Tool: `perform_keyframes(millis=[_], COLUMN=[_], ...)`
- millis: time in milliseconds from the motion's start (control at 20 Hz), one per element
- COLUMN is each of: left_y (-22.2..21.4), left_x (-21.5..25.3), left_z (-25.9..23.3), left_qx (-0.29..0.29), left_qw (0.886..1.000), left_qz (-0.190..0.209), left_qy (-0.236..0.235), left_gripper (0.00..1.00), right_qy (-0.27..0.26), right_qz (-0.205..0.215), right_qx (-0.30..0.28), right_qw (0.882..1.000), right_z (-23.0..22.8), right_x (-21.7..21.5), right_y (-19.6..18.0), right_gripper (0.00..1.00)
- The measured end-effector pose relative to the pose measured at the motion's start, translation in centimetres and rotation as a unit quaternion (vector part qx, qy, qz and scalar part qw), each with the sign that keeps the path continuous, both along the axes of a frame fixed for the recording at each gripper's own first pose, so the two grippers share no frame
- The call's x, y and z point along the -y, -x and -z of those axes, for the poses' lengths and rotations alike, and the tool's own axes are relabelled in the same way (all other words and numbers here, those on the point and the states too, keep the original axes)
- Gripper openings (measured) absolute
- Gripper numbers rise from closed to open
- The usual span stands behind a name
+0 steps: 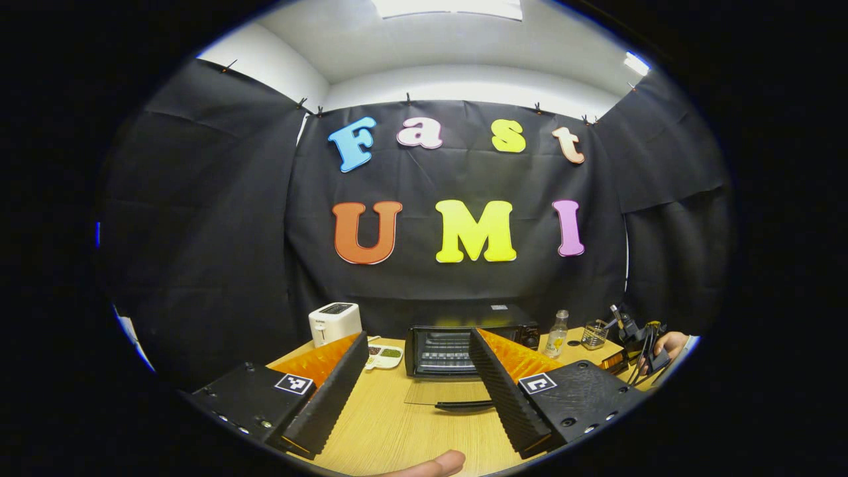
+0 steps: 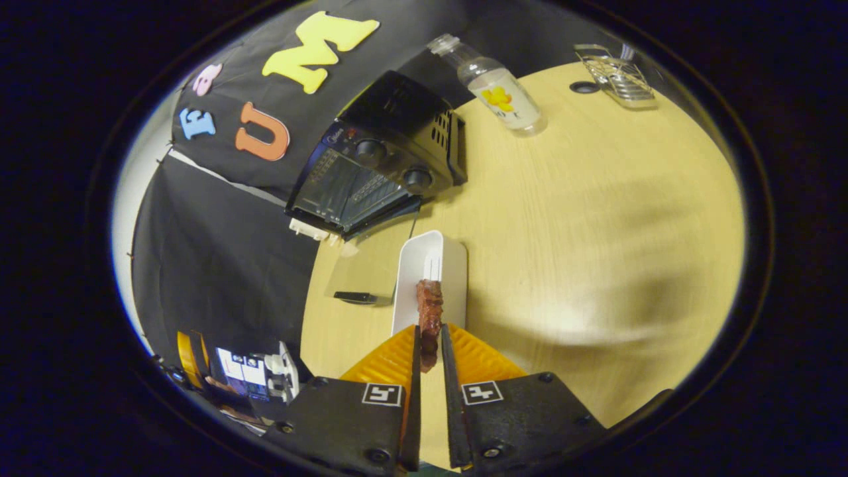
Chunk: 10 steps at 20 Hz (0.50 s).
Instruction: Open the electric oven with the left hand, put the food in, and close the electric oven.
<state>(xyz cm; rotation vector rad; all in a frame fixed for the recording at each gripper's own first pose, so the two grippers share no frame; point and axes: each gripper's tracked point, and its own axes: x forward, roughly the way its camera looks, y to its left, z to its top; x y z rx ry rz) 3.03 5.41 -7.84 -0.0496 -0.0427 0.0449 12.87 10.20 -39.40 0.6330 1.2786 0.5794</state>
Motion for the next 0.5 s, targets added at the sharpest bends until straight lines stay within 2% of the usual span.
perform_keyframes(millis=[50,100,150,250,300,500], left_y=[0.0,0.1,0.4,0.6,0.8,1.5], left_x=[0.0,-0.1,-0.3,-0.8,-1.0,-1.6], left_z=[0.2,0.3,0.3,0.5,0.6,0.4], left_qx=[-0.001,-0.003,-0.005,-0.007,-0.008,-0.003], left_qw=[1.0,1.0,1.0,1.0,1.0,1.0], left_qz=[0.001,0.002,0.003,0.0,0.0,0.006], left_qy=[0.0,0.0,-0.001,-0.003,-0.004,-0.005], left_gripper=[0.97,0.97,0.97,0.97,0.97,0.97], right_qy=[-0.011,-0.017,-0.011,0.0,0.01,0.071], right_qz=[-0.001,0.001,0.002,0.002,0.001,-0.002], right_qx=[-0.008,-0.006,0.001,0.017,0.031,0.118], right_qw=[1.0,1.0,1.0,1.0,0.999,0.991], right_z=[0.2,0.3,0.4,0.1,-0.2,-3.6], right_x=[-0.3,-0.6,-0.3,0.0,0.2,1.4], right_y=[0.2,0.3,0.1,0.1,0.2,-0.8], right_gripper=[0.2,0.12,0.19,0.14,0.1,0.07])
